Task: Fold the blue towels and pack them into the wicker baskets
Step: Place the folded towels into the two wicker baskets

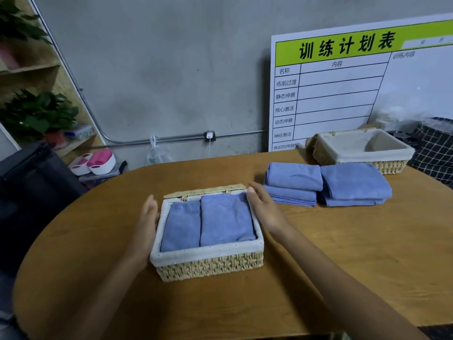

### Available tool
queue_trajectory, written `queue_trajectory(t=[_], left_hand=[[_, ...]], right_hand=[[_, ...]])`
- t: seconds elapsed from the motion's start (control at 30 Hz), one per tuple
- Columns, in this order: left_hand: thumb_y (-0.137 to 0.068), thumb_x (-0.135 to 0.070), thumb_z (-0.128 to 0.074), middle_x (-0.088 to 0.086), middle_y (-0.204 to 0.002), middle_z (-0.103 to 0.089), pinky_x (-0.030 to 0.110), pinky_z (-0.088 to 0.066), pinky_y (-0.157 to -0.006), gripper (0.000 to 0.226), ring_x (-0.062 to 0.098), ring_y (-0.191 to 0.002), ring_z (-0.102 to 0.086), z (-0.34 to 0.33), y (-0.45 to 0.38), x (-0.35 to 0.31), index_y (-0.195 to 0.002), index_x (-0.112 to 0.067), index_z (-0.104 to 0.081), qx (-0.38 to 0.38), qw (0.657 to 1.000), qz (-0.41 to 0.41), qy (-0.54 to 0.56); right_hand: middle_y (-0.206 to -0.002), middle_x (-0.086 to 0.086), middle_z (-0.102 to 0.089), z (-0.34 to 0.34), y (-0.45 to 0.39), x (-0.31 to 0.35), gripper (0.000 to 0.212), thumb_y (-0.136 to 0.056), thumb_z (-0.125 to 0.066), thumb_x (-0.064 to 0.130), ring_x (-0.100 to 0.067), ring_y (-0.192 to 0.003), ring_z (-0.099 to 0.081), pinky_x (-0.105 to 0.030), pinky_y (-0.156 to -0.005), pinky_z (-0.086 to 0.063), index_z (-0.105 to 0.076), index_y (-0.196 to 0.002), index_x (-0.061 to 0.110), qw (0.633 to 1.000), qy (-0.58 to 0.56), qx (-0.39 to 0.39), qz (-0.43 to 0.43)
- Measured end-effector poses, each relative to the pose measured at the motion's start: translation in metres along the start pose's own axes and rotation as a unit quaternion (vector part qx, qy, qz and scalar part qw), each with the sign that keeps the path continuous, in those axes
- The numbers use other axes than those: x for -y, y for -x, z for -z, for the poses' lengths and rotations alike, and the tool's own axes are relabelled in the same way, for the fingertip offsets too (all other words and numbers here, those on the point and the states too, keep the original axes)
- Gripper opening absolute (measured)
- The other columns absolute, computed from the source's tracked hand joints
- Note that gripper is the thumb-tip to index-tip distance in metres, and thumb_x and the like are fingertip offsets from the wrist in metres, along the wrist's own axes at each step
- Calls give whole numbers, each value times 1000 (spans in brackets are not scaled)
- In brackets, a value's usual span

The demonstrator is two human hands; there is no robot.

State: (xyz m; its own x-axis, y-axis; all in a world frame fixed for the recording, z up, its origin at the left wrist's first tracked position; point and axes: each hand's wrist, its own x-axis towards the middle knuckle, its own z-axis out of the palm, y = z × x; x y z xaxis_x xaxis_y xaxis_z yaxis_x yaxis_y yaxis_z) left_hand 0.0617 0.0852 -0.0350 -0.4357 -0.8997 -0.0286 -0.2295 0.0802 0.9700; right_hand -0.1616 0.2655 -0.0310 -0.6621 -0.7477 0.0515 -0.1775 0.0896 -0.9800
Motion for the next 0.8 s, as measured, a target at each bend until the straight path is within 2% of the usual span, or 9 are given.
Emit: queue_trajectory(t=[0.1,0.17,0.27,0.33,0.47,0.57,0.63,0.7,0.8], left_hand=[[-98,-60,-38,-19,-155,-33,40,-32,-114,58,7,-140,-35,-6,56,9,-152,-41,-32,-28,998,-48,35],[-103,-46,-36,-21,-153,-32,31,-30,-110,54,-1,-138,-31,-16,75,8,-155,-33,-32,-52,993,-96,35],[-109,-33,-35,-16,-157,-32,34,-31,-112,46,1,-140,-30,-24,62,8,-155,-33,-32,-97,990,-90,42],[-109,-35,-35,-13,-159,-32,38,-34,-112,46,6,-142,-31,-28,44,3,-155,-34,-31,-115,990,-74,44],[-109,-38,-34,-8,-161,-31,30,-32,-106,48,11,-145,-31,-36,3,-8,-156,-30,-30,-134,987,-83,37],[-109,-37,-34,-5,-160,-33,27,-30,-105,49,14,-145,-32,-37,-36,-11,-156,-26,-31,-141,986,-85,30],[-109,-36,-34,-3,-160,-34,25,-27,-106,48,15,-146,-32,-38,-61,-11,-156,-24,-33,-145,985,-89,27],[-109,-36,-34,-2,-160,-35,24,-27,-105,48,16,-145,-32,-38,-83,-11,-155,-23,-33,-142,985,-91,26],[-109,-38,-33,-1,-160,-34,25,-27,-104,49,17,-145,-32,-40,-113,-10,-155,-23,-33,-133,986,-97,13]], right_hand=[[-132,30,-53,-2,41,-13,32,-105,-41,44,16,-120,-48,-11,-100,-41,-50,-136,41,998,-63,-9,28],[-129,32,-55,-10,52,-17,32,-107,-38,40,16,-120,-49,-12,-98,-40,-52,-135,42,994,-101,-22,32],[-119,35,-60,-20,40,-12,30,-108,-35,34,15,-115,-54,-12,-93,-43,-57,-126,43,990,-134,-37,17],[-119,24,-65,-27,18,-9,32,-108,-32,35,7,-113,-59,-18,-95,-47,-61,-121,41,989,-139,-55,5],[-118,9,-71,-40,-40,-14,57,-94,-25,60,-12,-113,-65,-45,-104,-48,-66,-124,34,991,-107,-75,-34],[-124,8,-69,-48,-72,-13,65,-93,-20,67,-16,-117,-61,-45,-107,-45,-67,-125,35,991,-57,-109,-47],[-127,5,-67,-51,-88,-7,60,-101,-21,59,-17,-119,-59,-37,-104,-44,-66,-127,30,992,-49,-113,-39],[-116,1,-69,-53,-105,-5,55,-107,-24,49,-18,-112,-60,-32,-94,-44,-68,-124,21,992,-52,-110,-30],[-108,-6,-70,-57,-132,-6,55,-108,-25,45,-20,-102,-62,-38,-94,-48,-69,-114,13,992,-28,-120,-2]])
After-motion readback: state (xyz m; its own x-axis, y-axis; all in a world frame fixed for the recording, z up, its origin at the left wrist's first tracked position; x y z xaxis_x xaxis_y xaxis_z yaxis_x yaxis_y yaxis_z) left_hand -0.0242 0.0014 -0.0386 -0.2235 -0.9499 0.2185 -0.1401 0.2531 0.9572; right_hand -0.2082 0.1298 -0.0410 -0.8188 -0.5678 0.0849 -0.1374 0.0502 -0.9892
